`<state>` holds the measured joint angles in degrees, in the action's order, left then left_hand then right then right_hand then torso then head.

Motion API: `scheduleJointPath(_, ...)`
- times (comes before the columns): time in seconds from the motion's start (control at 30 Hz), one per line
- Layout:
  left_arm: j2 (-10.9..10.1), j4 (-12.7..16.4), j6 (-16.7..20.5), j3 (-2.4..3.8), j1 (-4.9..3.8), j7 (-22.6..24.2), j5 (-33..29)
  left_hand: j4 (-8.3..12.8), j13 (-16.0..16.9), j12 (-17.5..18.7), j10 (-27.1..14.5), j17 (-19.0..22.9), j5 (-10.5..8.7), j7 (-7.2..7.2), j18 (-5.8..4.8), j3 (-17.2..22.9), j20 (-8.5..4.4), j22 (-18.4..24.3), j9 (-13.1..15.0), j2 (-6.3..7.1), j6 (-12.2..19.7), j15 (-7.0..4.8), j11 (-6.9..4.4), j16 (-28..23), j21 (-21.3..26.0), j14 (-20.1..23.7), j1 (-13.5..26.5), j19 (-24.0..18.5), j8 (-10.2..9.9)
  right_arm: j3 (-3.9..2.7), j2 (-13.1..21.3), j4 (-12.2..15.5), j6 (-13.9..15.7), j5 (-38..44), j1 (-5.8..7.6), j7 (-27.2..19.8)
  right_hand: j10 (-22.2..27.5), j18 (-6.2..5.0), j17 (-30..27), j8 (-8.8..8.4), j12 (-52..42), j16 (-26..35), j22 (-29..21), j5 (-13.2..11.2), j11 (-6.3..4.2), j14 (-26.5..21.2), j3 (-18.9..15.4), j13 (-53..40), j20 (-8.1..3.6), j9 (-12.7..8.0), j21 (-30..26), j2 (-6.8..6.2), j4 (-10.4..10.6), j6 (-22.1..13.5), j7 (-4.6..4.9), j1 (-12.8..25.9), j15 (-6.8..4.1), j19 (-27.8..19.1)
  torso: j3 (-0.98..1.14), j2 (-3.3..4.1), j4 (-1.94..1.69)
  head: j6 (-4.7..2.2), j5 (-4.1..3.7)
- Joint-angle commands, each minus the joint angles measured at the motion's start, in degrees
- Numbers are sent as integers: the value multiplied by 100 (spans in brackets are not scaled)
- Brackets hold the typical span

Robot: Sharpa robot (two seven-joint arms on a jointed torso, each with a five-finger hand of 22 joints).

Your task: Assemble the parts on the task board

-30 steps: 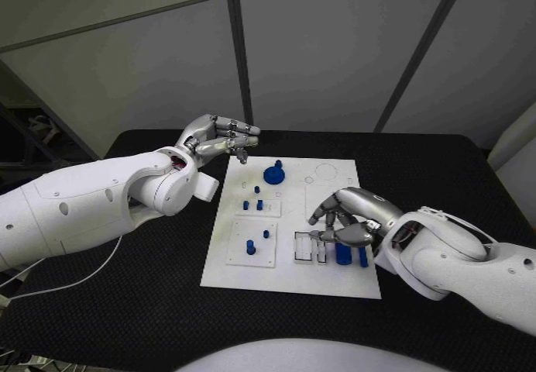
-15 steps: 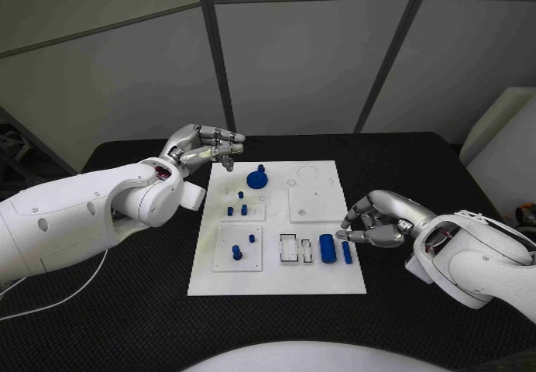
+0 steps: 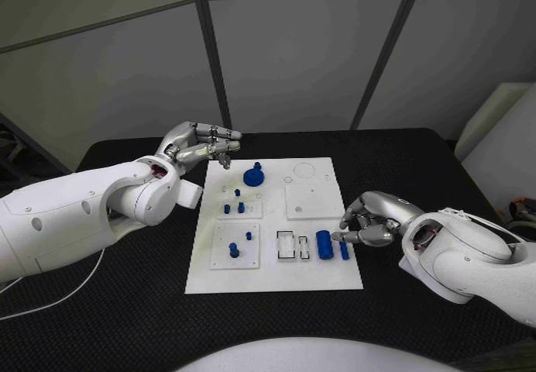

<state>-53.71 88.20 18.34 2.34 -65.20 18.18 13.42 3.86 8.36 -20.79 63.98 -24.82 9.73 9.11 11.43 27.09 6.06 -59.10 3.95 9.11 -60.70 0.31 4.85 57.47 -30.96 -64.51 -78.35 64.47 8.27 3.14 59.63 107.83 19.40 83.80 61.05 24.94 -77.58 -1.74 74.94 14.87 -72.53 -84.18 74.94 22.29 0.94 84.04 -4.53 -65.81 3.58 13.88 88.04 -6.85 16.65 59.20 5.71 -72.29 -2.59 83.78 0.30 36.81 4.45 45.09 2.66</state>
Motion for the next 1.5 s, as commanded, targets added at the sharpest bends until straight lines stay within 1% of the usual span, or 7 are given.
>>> scheduleJointPath(0.03,3,3,-72,3,-6,81,-34,13,7,-24,-58,7,6,-14,-106,-32,9,6,-3,-45,32,25,-1,-14,38,29,16,-20,30,-1,-90,-17,-128,210,-10,269,-12,106,373,28,-6,-33,1277,-25,22,370,-36,-39,17,12,26,26,0,-54,-6,55,-10,428,8,6,12,11,5)
scheduleJointPath(0.33,21,-11,-100,3,-5,71,-34,8,9,-31,-65,7,5,-12,-107,-38,11,6,-3,-46,36,27,1,-12,41,33,25,-24,33,2,-248,-86,-306,308,-57,375,3,106,383,44,3,-35,1279,-111,35,369,-133,-75,29,57,26,65,2,-108,6,78,3,428,6,11,-2,43,-24)
scheduleJointPath(0.57,31,-23,-106,3,-5,72,-34,8,9,-31,-65,7,5,-12,-107,-38,11,6,-3,-46,36,27,1,-12,41,33,25,-24,33,2,-328,-115,-429,333,-118,423,11,104,390,54,11,-37,1273,-136,38,369,-167,-83,33,75,22,79,4,-118,8,88,6,422,7,8,0,57,-16)
scheduleJointPath(0.77,28,-21,-109,3,-4,72,-34,8,9,-31,-65,7,5,-12,-107,-38,11,6,-3,-46,36,27,1,-12,41,33,25,-24,33,3,-413,-169,-687,378,-160,501,36,102,390,91,41,-29,1267,-295,46,365,-297,-115,45,142,15,137,11,-155,13,173,15,414,4,9,-7,66,-9)
scheduleJointPath(0.97,20,-16,-110,3,-4,70,-34,8,9,-31,-65,7,5,-12,-107,-38,11,6,-3,-46,36,27,1,-12,41,33,25,-24,33,3,-489,-233,-799,383,-208,551,34,102,396,107,41,-29,1266,-326,45,365,-335,-137,47,164,14,161,14,-158,12,213,15,413,1,12,-4,80,7)
scheduleJointPath(1.2,17,-10,-116,3,-4,70,-34,8,9,-31,-65,7,5,-12,-107,-38,11,6,-3,-46,36,27,1,-12,41,33,25,-24,33,3,-591,-325,-780,409,-250,613,26,104,411,113,32,-36,1274,-330,44,368,-344,-157,47,173,20,176,12,-158,10,221,15,419,6,11,-3,86,10)
scheduleJointPath(1.5,3,2,-120,3,-4,71,-34,8,9,-31,-65,7,5,-12,-107,-38,11,6,-3,-46,36,27,1,-12,41,33,25,-24,33,3,-681,-401,-552,440,-274,677,-30,112,450,183,-19,-49,1304,-199,20,376,-348,-283,37,251,42,309,-15,-126,-17,53,-1,445,8,9,-3,86,26)
